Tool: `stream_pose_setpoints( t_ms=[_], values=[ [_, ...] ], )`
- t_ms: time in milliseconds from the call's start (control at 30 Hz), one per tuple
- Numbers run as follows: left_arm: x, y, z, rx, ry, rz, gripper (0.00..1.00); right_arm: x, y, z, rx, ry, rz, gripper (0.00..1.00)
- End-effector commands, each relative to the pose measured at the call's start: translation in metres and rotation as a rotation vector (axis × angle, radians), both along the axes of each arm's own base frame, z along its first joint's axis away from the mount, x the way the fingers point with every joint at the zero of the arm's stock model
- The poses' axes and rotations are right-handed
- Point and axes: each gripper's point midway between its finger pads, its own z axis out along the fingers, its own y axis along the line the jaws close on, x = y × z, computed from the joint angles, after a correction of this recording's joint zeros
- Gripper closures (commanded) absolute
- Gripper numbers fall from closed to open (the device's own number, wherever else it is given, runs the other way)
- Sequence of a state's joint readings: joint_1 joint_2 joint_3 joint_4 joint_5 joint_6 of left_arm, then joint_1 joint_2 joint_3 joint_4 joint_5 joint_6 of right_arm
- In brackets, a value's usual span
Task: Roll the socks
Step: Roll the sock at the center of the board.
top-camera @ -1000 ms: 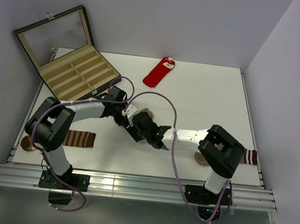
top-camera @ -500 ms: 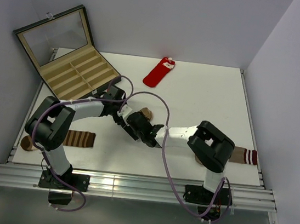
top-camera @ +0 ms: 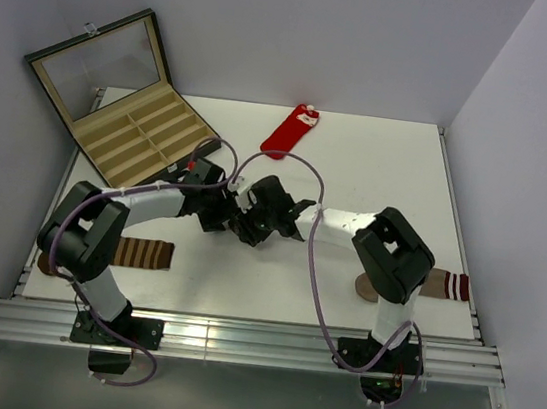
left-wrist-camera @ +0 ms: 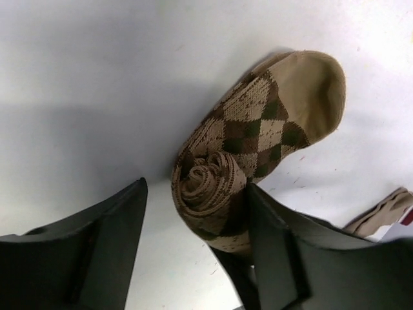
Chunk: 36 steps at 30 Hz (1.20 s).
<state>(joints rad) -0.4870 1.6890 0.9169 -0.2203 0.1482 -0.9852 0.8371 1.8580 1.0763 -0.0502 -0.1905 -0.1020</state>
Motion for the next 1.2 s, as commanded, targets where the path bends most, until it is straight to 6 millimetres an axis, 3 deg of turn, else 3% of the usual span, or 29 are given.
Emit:
stream_pose_setpoints(
  t_ms=[0, 233, 500, 600, 700, 833, 967, 1167],
  values=[
    [-0.002, 0.024, 0.005, 0.069, -0.039, 0.072, 0.32, -0.063, -0.018, -0.029, -0.035, 0.381, 0.096, 1.0],
    [-0.018, 0.055, 0.004, 0.056, -0.038, 0.249, 0.26, -0.073, -0.01, -0.025, -0.015, 0.597, 0.152, 1.0],
    [-0.04, 0.067, 0.005, -0.004, -0.057, 0.337, 0.23, -0.076, -0.011, -0.034, -0.048, 0.713, 0.135, 1.0],
    [-0.045, 0.067, 0.008, -0.043, -0.084, 0.347, 0.23, -0.078, -0.009, -0.036, -0.049, 0.743, 0.136, 1.0],
    [-0.043, 0.065, 0.023, -0.109, -0.147, 0.355, 0.22, -0.079, -0.005, -0.037, -0.037, 0.775, 0.135, 1.0],
    [-0.043, 0.061, 0.032, -0.147, -0.195, 0.343, 0.11, -0.081, 0.001, -0.036, -0.018, 0.818, 0.148, 1.0],
    [-0.048, 0.055, 0.021, -0.136, -0.156, 0.317, 0.11, -0.081, 0.005, -0.037, -0.008, 0.841, 0.15, 1.0],
    [-0.057, 0.05, 0.005, -0.125, -0.087, 0.313, 0.18, -0.077, 0.009, -0.04, 0.005, 0.869, 0.123, 1.0]
  ],
)
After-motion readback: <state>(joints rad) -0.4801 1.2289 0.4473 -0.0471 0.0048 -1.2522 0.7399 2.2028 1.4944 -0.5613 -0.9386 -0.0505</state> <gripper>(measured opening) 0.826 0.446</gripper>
